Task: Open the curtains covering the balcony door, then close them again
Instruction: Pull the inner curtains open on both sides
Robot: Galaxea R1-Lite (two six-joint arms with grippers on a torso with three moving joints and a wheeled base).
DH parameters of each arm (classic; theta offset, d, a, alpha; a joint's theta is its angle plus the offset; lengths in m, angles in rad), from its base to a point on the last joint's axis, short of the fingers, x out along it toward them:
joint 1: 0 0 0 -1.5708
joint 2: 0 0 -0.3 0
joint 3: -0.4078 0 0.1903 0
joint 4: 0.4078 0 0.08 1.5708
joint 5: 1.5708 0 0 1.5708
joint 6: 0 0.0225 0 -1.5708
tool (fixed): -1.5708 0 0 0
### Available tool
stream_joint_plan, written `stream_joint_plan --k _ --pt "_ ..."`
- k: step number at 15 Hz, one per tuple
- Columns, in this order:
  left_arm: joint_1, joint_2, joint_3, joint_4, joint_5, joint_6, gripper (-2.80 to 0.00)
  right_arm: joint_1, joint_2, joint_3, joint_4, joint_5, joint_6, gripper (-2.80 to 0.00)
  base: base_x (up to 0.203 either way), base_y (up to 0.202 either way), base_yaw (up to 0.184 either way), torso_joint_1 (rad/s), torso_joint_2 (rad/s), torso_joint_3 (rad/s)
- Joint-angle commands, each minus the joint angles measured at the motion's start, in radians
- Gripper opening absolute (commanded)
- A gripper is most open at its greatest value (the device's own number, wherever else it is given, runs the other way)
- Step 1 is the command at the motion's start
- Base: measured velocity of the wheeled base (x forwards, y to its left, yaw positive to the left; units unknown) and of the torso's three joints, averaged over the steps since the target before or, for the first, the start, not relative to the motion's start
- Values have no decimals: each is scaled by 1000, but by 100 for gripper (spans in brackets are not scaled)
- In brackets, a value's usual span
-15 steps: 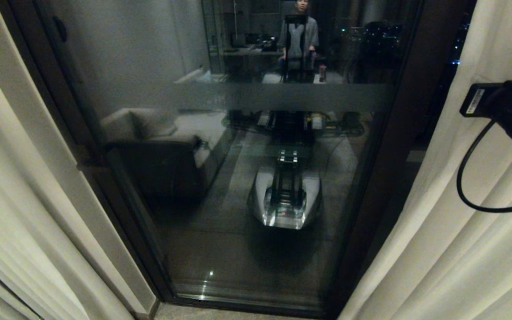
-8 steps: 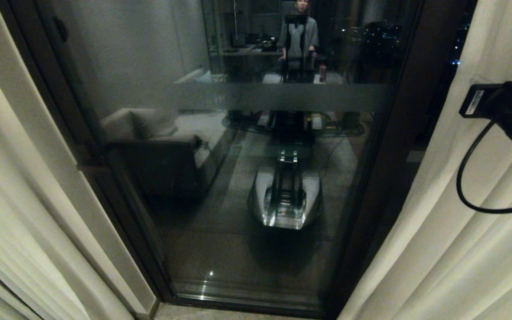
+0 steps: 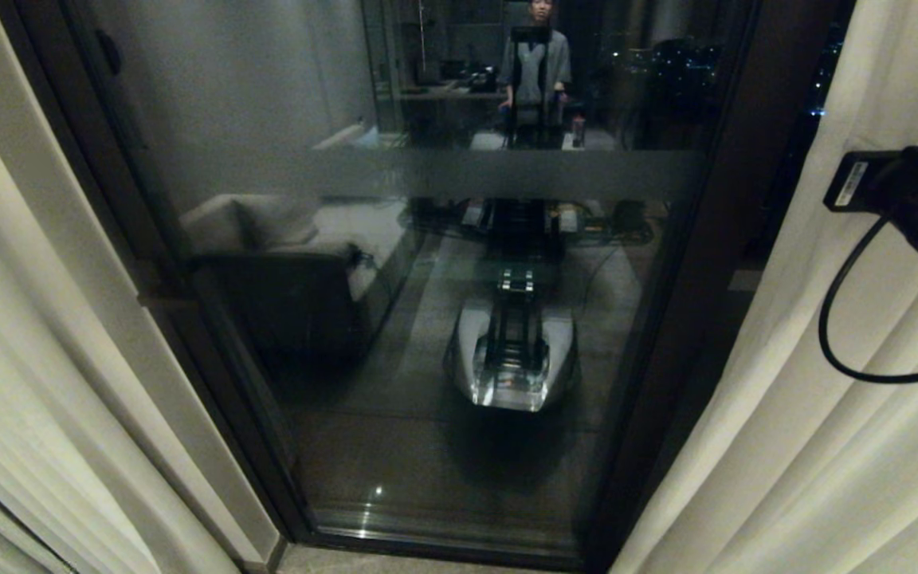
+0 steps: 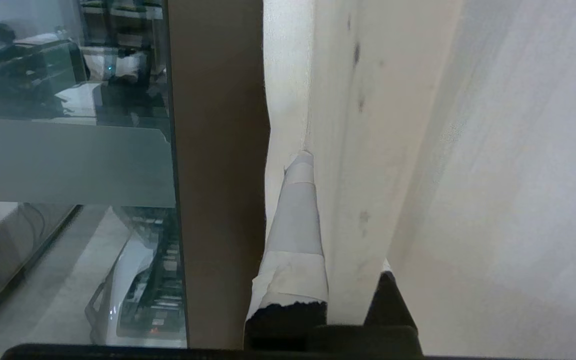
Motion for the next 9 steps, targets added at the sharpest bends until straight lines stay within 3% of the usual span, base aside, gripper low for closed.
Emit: stream_joint_plan --k 1,6,9 --pt "0 0 0 -1 0 0 -280 1 -2 0 -5 -2 -1 -280 0 0 0 0 0 0" --pt "0 0 0 -1 0 0 -280 1 -2 1 -6 -2 -3 -280 0 0 0 0 0 0" --pt "0 0 0 -1 0 0 -280 1 -9 13 -6 -2 -3 -280 1 -137 1 4 2 2"
